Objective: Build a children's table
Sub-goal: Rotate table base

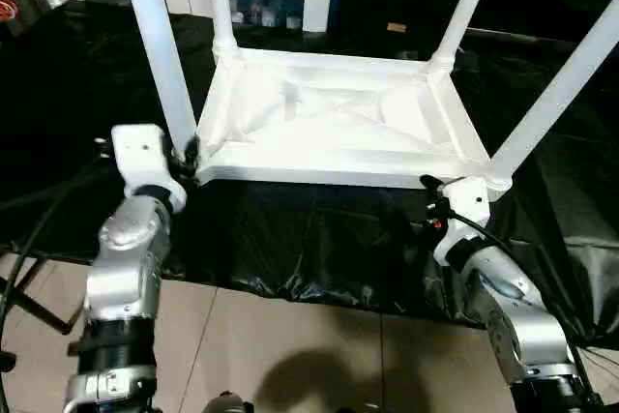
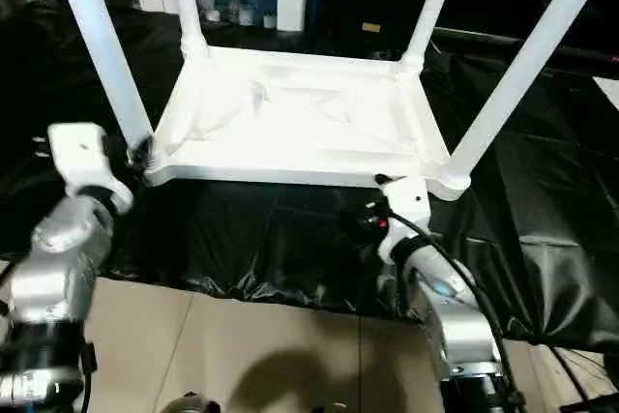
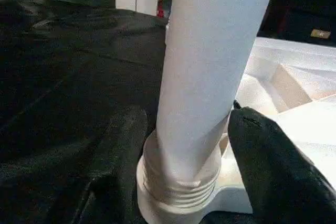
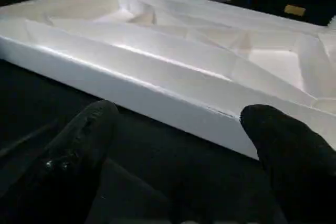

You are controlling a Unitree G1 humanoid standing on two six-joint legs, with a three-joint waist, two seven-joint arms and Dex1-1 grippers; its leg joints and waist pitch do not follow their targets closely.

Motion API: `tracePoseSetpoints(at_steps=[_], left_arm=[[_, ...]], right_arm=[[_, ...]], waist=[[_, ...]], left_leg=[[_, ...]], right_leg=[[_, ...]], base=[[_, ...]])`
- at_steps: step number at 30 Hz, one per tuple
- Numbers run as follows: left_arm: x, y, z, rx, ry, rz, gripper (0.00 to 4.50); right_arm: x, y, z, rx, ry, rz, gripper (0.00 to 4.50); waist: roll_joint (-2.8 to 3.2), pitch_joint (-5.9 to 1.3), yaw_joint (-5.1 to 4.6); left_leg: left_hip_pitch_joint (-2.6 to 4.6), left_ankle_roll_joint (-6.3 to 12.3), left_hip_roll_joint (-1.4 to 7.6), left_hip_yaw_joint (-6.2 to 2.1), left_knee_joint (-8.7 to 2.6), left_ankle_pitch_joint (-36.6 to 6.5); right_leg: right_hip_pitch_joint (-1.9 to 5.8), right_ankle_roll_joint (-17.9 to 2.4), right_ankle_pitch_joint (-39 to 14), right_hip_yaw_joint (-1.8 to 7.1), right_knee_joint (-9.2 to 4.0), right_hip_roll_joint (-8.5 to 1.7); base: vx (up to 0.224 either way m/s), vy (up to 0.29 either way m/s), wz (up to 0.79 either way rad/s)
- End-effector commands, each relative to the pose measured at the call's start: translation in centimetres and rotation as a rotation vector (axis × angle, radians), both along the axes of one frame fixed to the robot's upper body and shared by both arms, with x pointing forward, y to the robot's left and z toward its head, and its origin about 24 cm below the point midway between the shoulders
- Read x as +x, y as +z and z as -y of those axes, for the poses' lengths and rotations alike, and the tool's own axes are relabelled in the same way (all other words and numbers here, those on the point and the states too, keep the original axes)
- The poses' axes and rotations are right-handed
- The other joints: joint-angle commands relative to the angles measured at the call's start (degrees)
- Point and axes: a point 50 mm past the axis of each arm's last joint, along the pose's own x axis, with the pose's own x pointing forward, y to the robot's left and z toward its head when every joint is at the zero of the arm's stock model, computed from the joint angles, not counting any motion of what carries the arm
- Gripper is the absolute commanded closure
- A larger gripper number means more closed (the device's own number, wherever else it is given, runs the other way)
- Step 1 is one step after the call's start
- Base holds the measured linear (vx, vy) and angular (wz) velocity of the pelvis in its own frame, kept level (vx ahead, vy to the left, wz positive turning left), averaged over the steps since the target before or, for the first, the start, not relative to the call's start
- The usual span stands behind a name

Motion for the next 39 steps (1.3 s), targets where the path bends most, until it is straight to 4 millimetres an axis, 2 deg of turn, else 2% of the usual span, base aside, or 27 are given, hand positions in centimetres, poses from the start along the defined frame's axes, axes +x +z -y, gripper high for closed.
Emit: tracePoseSetpoints(at_steps=[1, 5, 6, 7, 9, 10, 11, 12, 14, 19, 20, 22, 23, 24, 25, 29, 31, 33, 35, 36, 39], left_arm=[[0.1, 0.2, 0.3, -0.017, -0.003, 0.015, 1.37], [0.6, 0.0, 0.7, -0.038, -0.043, 0.029, 1.05], [1.4, 0.0, 1.2, -0.054, -0.101, 0.038, 0.85], [1.5, 0.0, 1.2, -0.056, -0.109, 0.038, 0.85], [2.1, -0.1, 1.2, -0.046, -0.128, 0.024, 0.78], [2.3, -0.2, 1.1, -0.036, -0.125, 0.016, 0.78], [2.7, -0.2, 1.0, -0.045, -0.13, 0.01, 0.78], [3.2, -0.1, 0.8, -0.053, -0.141, -0.001, 0.78], [3.7, -0.1, 0.7, -0.046, -0.154, -0.011, 0.78], [5.0, 0.2, 1.1, -0.097, -0.243, -0.053, 0.78], [5.0, 0.3, 1.5, -0.106, -0.295, -0.054, 0.78], [5.0, 0.4, 2.3, -0.115, -0.405, -0.048, 0.78], [4.8, 0.3, 2.7, -0.118, -0.468, -0.051, 0.78], [4.7, 0.3, 2.9, -0.121, -0.505, -0.053, 0.78], [4.0, 0.1, 3.7, -0.125, -0.656, -0.054, 0.78], [2.3, -0.3, 5.2, -0.198, -0.958, -0.07, 0.78], [1.9, -0.4, 5.7, -0.216, -1.02, -0.076, 0.78], [1.5, -0.2, 7.0, -0.225, -1.114, -0.071, 0.78], [1.4, -0.1, 7.6, -0.224, -1.142, -0.066, 0.78], [1.5, 0.0, 8.1, -0.219, -1.153, -0.064, 0.78], [1.8, 0.4, 10.1, -0.203, -1.177, -0.034, 0.78]], right_arm=[[0.1, 0.3, 0.4, -0.007, -0.002, 0.009, 0.19], [0.0, 0.3, 0.5, -0.01, -0.004, 0.011, 0.19], [-0.1, 0.1, 0.5, -0.011, 0.006, 0.007, 0.19], [-0.1, 0.1, 0.4, -0.01, 0.008, 0.006, 0.19], [-0.1, 0.0, 0.4, -0.011, 0.024, 0.0, 0.19], [-0.1, 0.0, 0.3, -0.013, 0.032, -0.001, 0.19], [-0.1, -0.1, 0.3, -0.012, 0.043, -0.005, 0.19], [-0.1, -0.2, 0.2, -0.013, 0.062, -0.015, 0.19], [0.0, -0.4, 0.1, -0.017, 0.073, -0.023, 0.19], [0.3, -0.7, 0.1, -0.04, 0.08, -0.038, 0.19], [0.4, -0.7, 0.2, -0.04, 0.079, -0.038, 0.19], [0.4, -0.8, 0.3, -0.042, 0.077, -0.04, 0.19], [0.3, -0.8, 0.4, -0.045, 0.074, -0.042, 0.19], [0.3, -0.9, 0.5, -0.046, 0.072, -0.042, 0.19], [0.3, -1.0, 0.7, -0.048, 0.068, -0.047, 0.19], [0.1, -1.4, 1.2, -0.057, 0.056, -0.06, 0.19], [0.2, -1.5, 1.4, -0.06, 0.05, -0.064, 0.19], [0.5, -2.0, 2.2, -0.088, -0.001, -0.092, 0.19], [0.6, -2.2, 2.6, -0.1, -0.031, -0.107, 0.19], [0.7, -2.3, 2.9, -0.109, -0.053, -0.117, 0.19], [1.1, -2.7, 4.2, -0.141, -0.171, -0.14, 0.19]], waist=[[0.16, -4.15, 0.08], [0.13, -4.46, 0.17], [0.02, -4.42, 0.19], [0.06, -4.5, 0.31], [-0.21, -4.46, 0.37], [-0.3, -4.42, 0.36], [-0.31, -4.49, 0.43], [-0.51, -4.44, 0.4], [-0.51, -4.48, 0.5], [-0.3, -4.66, 0.61], [-0.38, -4.76, 0.75], [-0.06, -4.73, 1.23], [-0.12, -4.7, 1.36], [0.08, -4.68, 1.69], [0.07, -4.68, 1.77], [0.09, -4.6, 2.43], [0.05, -4.55, 2.6], [-0.06, -4.49, 2.63], [-0.18, -4.42, 2.62], [-0.58, -4.36, 2.47], [-0.72, -4.38, 2.4]], left_leg=[[0.66, 3.93, 3.32, -1.11, -4.14, -3.4], [0.8, 3.63, 3.3, -1.0, -4.04, -4.1], [0.84, 3.61, 3.19, -0.98, -4.07, -4.1], [1.03, 3.55, 3.15, -0.92, -4.01, -4.3], [0.81, 3.12, 3.37, -1.08, -4.22, -4.7], [0.74, 3.21, 3.23, -1.08, -4.2, -4.7], [0.97, 3.25, 3.09, -1.01, -4.16, -4.9], [0.77, 3.14, 3.13, -1.08, -4.21, -4.9], [1.0, 3.0, 3.04, -0.99, -4.14, -5.0], [1.01, 2.69, 3.2, -1.05, -4.07, -3.8], [1.08, 2.88, 3.32, -1.03, -4.02, -3.5], [1.23, 2.96, 3.38, -0.91, -4.01, -3.5], [1.24, 2.94, 3.39, -0.86, -4.0, -3.6], [1.54, 2.74, 3.49, -0.79, -4.04, -4.1], [1.53, 2.59, 3.58, -0.79, -4.09, -4.4], [1.55, 1.24, 3.75, -0.7, -4.37, -5.5], [1.76, 0.99, 3.72, -0.46, -4.36, -6.3], [1.45, 0.56, 3.71, -0.52, -4.52, -7.4], [1.42, 0.18, 3.66, -0.43, -4.51, -8.1], [1.11, 0.14, 3.51, -0.45, -4.54, -8.2], [1.29, 0.25, 3.37, -0.27, -4.36, -8.3]], right_leg=[[2.99, -12.6, 0.1, 3.21, -3.05, -5.1], [3.1, -12.5, -1.6, 3.23, -3.2, -5.12], [3.01, -12.1, -2.3, 3.21, -3.4, -5.03], [2.88, -11.9, -2.4, 3.22, -3.38, -4.97], [3.12, -11.7, -3.0, 3.15, -3.32, -5.22], [3.1, -11.5, -3.4, 3.13, -3.47, -5.18], [2.98, -11.0, -3.9, 3.15, -3.46, -5.15], [3.13, -10.8, -4.4, 3.13, -3.53, -5.26], [2.91, -10.7, -5.1, 3.14, -3.52, -5.2], [3.02, -12.2, -1.8, 3.11, -3.07, -5.47], [3.06, -12.8, -0.8, 3.11, -2.9, -5.58], [2.91, -13.8, -0.2, 3.12, -2.86, -5.62], [2.89, -13.9, 0.0, 3.12, -2.86, -5.56], [2.66, -14.2, -0.3, 3.13, -2.91, -5.6], [2.69, -14.3, -0.4, 3.1, -2.85, -5.6], [2.73, -14.3, -1.9, 3.11, -2.81, -5.9], [2.53, -14.6, -2.2, 3.11, -2.91, -5.78], [2.85, -14.4, -4.1, 3.1, -3.13, -6.03], [2.85, -14.0, -5.5, 3.12, -3.36, -6.05], [3.13, -13.3, -6.7, 3.12, -3.41, -6.04], [2.94, -11.7, -9.8, 3.15, -3.85, -6.05]], base=[[0.0, 0.0, 0.0], [0.0, 0.0, 0.0], [0.0, 0.0, 0.0], [0.0, 0.0, 0.0], [0.0, 0.0, 0.0], [0.0, 0.0, 0.0], [0.0, 0.0, 0.0], [0.0, 0.0, 0.0], [0.0, 0.0, 0.0], [0.0, 0.0, 0.0], [0.0, 0.0, 0.0], [0.0, 0.0, 0.0], [0.0, 0.0, 0.0], [0.0, 0.0, 0.0], [0.0, 0.0, 0.0], [0.0, 0.0, 0.0], [0.0, 0.0, 0.0], [0.0, 0.0, 0.0], [0.0, 0.0, 0.0], [0.0, 0.0, 0.0], [0.0, 0.0, 0.0]])
